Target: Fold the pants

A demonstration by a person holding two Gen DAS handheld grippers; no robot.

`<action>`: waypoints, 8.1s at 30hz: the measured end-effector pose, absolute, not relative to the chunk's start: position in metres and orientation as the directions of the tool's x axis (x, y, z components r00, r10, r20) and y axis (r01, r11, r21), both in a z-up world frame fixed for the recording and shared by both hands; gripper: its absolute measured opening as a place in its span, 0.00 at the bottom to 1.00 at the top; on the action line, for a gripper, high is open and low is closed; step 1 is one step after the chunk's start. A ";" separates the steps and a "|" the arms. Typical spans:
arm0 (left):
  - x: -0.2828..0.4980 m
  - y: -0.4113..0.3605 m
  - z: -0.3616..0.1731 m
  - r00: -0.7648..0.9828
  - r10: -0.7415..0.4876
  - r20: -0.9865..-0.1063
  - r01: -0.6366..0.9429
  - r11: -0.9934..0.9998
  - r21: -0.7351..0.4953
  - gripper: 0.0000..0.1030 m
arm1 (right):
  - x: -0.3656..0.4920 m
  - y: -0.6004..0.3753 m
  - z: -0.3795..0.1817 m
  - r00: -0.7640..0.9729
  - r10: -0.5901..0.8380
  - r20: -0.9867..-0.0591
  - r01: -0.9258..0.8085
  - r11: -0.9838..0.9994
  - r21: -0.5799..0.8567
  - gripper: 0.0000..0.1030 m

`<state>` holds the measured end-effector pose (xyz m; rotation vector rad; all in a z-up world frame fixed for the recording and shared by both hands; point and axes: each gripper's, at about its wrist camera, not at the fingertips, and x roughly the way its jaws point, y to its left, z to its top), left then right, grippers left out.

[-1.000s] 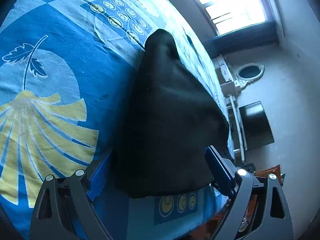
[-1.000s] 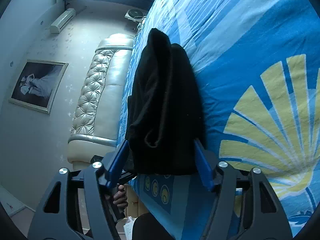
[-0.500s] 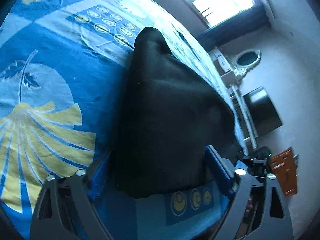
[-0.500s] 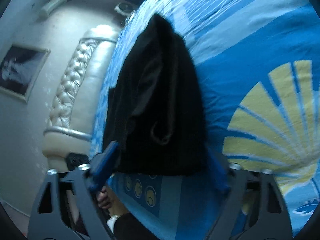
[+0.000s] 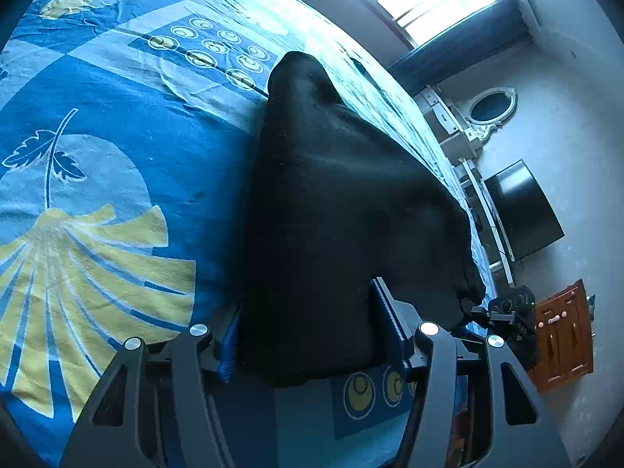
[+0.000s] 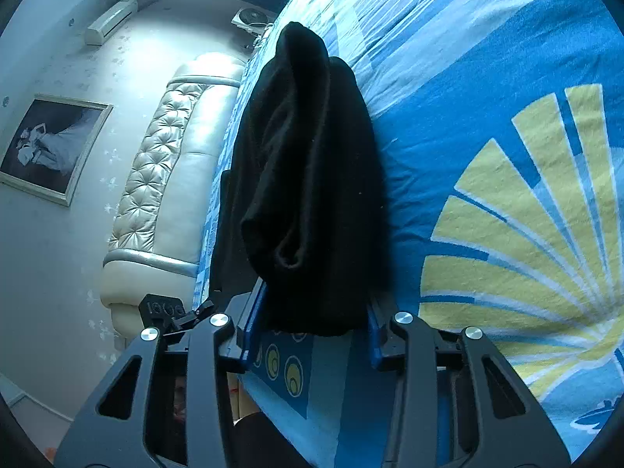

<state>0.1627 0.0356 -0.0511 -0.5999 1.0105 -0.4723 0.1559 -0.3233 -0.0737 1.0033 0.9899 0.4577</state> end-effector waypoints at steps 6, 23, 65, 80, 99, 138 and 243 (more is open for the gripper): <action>0.161 0.036 -0.051 0.455 -0.613 -0.646 0.094 0.755 -0.649 0.56 | 0.155 -0.326 -0.074 0.512 0.723 -0.465 0.101 0.486 0.868 0.38; 0.157 0.035 -0.046 0.456 -0.592 -0.665 0.098 0.776 -0.623 0.49 | 0.148 -0.333 -0.076 0.511 0.730 -0.455 0.096 0.477 0.874 0.34; 0.154 0.035 -0.041 0.443 -0.590 -0.675 0.095 0.779 -0.620 0.43 | 0.146 -0.340 -0.074 0.503 0.732 -0.460 0.097 0.481 0.871 0.33; 0.151 0.039 -0.043 0.430 -0.599 -0.675 0.092 0.773 -0.627 0.43 | 0.140 -0.345 -0.075 0.489 0.737 -0.466 0.099 0.484 0.869 0.33; 0.166 0.067 -0.050 0.375 -0.738 -0.561 0.167 0.650 -0.742 0.56 | 0.131 -0.370 -0.073 0.415 0.805 -0.424 0.041 0.449 0.892 0.75; 0.267 0.072 -0.056 0.311 -0.747 -0.587 0.383 0.664 -0.642 0.83 | 0.214 -0.427 -0.062 0.407 0.841 -0.356 -0.080 0.421 0.903 0.87; 0.207 0.044 -0.056 0.318 -0.743 -0.589 0.495 0.660 -0.565 0.61 | 0.159 -0.392 -0.089 0.343 0.879 -0.331 -0.064 0.374 0.925 0.30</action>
